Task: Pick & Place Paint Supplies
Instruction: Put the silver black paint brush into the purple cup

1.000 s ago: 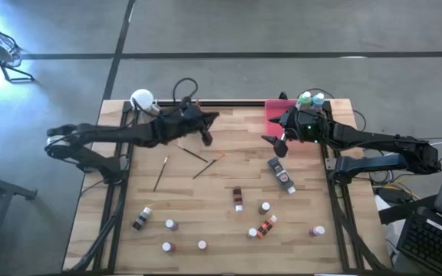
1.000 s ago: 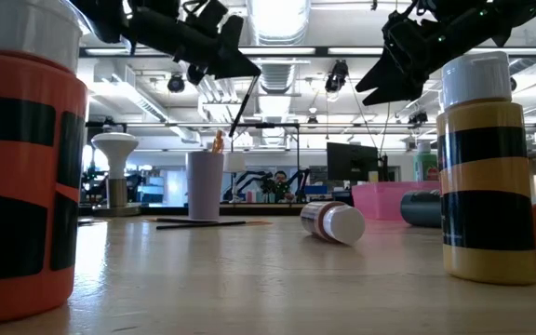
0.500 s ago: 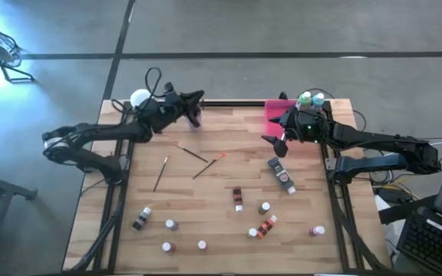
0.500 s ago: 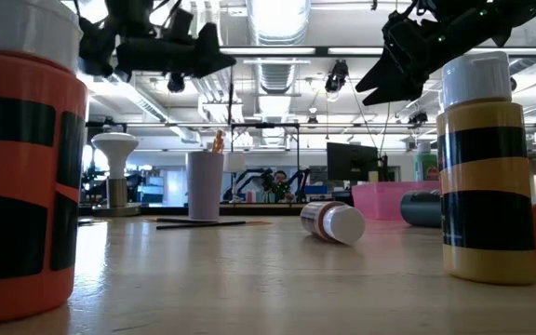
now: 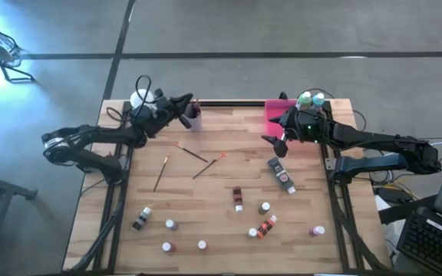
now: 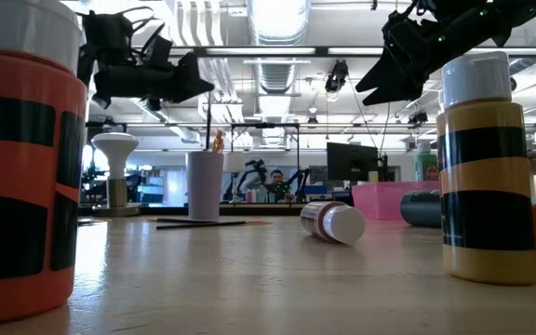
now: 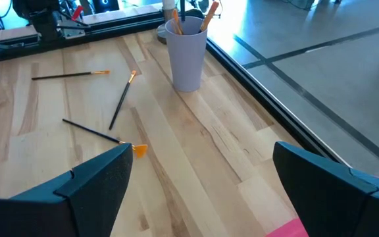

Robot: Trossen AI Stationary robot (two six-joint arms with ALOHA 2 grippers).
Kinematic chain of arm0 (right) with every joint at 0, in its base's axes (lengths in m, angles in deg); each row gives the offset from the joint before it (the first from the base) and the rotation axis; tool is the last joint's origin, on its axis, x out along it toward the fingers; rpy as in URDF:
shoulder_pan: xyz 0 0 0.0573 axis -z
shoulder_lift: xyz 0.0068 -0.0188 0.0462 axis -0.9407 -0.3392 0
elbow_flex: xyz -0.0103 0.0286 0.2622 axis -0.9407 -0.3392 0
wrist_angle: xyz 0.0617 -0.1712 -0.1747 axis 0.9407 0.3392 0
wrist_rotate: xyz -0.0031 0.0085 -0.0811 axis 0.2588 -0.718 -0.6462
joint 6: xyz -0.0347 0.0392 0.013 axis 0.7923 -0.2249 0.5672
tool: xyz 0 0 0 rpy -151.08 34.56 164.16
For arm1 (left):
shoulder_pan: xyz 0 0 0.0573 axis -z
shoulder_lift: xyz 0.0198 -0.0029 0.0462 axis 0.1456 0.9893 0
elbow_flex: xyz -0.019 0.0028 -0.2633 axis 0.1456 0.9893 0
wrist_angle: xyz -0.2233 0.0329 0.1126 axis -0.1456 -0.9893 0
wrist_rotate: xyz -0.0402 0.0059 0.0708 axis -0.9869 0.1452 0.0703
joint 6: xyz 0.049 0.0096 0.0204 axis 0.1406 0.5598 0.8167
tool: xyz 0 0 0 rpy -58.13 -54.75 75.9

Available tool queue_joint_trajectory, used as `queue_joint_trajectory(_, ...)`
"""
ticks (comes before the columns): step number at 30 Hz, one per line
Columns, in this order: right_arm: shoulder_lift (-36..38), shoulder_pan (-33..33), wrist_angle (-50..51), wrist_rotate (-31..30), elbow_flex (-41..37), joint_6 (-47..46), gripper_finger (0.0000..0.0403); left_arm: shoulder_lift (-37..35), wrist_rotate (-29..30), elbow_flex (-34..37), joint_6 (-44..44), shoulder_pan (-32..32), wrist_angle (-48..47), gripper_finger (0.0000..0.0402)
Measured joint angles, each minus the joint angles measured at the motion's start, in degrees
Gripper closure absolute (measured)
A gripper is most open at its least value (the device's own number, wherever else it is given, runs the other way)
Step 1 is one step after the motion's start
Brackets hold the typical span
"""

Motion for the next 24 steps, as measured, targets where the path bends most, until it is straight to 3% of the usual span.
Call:
queue_joint_trajectory(7,0.0,0.0,0.0,0.0,0.0,0.0,0.0040,1.3,0.4,0.4,1.3,-0.5,1.0,0.0400)
queue_joint_trajectory(24,0.0,0.0,0.0,0.0,0.0,0.0,0.0039,13.9,0.6,0.4,-1.2,-1.2,6.0,0.0400)
